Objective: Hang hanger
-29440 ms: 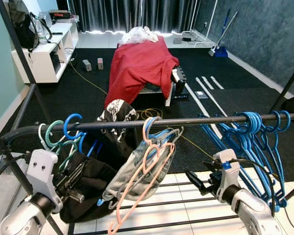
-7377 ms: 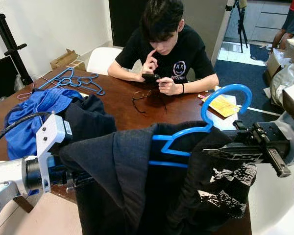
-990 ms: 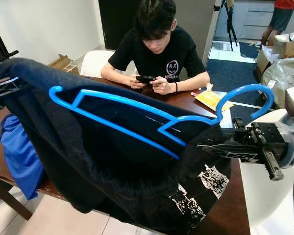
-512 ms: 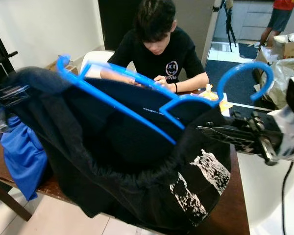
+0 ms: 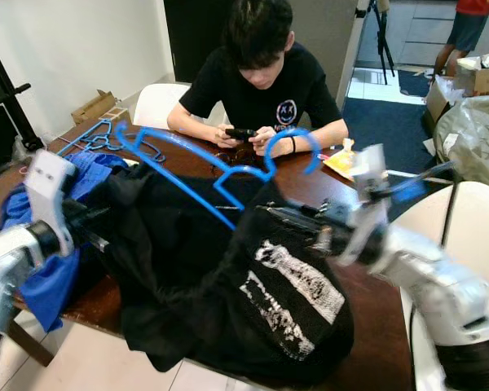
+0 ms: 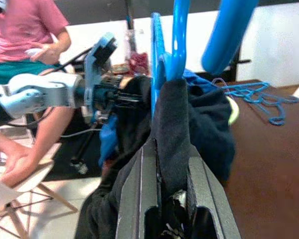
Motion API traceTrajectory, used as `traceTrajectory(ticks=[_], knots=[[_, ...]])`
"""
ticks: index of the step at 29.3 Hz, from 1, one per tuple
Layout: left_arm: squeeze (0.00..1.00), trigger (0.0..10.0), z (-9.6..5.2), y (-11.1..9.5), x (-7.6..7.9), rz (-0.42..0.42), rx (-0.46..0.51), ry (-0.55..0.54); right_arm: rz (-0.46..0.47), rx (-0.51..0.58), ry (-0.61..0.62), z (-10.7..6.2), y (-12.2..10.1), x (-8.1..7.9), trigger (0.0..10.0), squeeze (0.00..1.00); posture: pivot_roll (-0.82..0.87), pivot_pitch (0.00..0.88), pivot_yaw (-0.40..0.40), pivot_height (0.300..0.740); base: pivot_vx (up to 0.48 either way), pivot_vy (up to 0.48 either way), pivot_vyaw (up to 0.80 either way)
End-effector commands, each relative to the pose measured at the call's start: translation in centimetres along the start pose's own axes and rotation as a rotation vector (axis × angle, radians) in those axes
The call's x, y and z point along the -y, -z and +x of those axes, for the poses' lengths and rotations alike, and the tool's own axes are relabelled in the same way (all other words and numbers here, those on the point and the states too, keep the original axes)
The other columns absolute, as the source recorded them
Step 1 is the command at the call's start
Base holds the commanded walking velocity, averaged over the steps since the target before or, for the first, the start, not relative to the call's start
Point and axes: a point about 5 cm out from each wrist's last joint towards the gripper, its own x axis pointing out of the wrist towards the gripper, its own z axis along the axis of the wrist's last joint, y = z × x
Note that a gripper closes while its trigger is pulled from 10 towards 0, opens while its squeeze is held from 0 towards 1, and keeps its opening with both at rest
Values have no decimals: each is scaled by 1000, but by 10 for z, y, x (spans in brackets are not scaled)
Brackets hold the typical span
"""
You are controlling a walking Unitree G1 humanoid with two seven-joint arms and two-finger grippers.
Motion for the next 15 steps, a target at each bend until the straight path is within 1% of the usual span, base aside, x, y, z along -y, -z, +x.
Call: traceTrajectory(ticks=[1, 2, 4, 5, 6, 7, 9, 10, 12, 13, 15], knots=[[27, 10000, -7, 16, -15, 18, -92, -134, -44, 37, 32, -3, -8, 1, 0, 0, 99, 0, 47, 740, 0, 0, 0], [1000, 10000, 5, 11, 11, 17, -41, -24, -44, 1, 59, 7, 2, -2, 0, 0, 100, 0, 45, 740, 0, 0, 0], [1000, 10000, 5, 11, 11, 17, -41, -24, -44, 1, 59, 7, 2, -2, 0, 0, 100, 0, 45, 740, 0, 0, 0], [1000, 10000, 12, 3, 32, -4, 13, 73, -52, -30, 77, 12, 9, -3, 0, 0, 96, 0, 45, 740, 0, 0, 0], [1000, 10000, 12, 3, 32, -4, 13, 73, -52, -30, 77, 12, 9, -3, 0, 0, 96, 0, 45, 740, 0, 0, 0], [1000, 10000, 10, -14, 45, -71, 95, 187, -70, -67, 95, 14, 16, -3, 0, 0, 96, 0, 40, 740, 0, 0, 0], [1000, 10000, 10, -14, 45, -71, 95, 187, -70, -67, 95, 14, 16, -3, 0, 0, 96, 0, 40, 740, 0, 0, 0], [1000, 10000, 3, -34, 53, -117, 188, 298, -86, -91, 116, 15, 22, -2, 0, 0, 97, 0, 40, 740, 0, 0, 0], [1000, 10000, 3, -34, 53, -117, 188, 298, -86, -91, 116, 15, 22, -2, 0, 0, 97, 0, 40, 740, 0, 0, 0], [1000, 10000, -8, -54, 58, -137, 261, 408, -98, -107, 135, 15, 25, 0, 0, 0, 104, 0, 37, 740, 0, 0, 0], [1000, 10000, -8, -54, 58, -137, 261, 408, -98, -107, 135, 15, 25, 0, 0, 0, 104, 0, 37, 740, 0, 0, 0]])
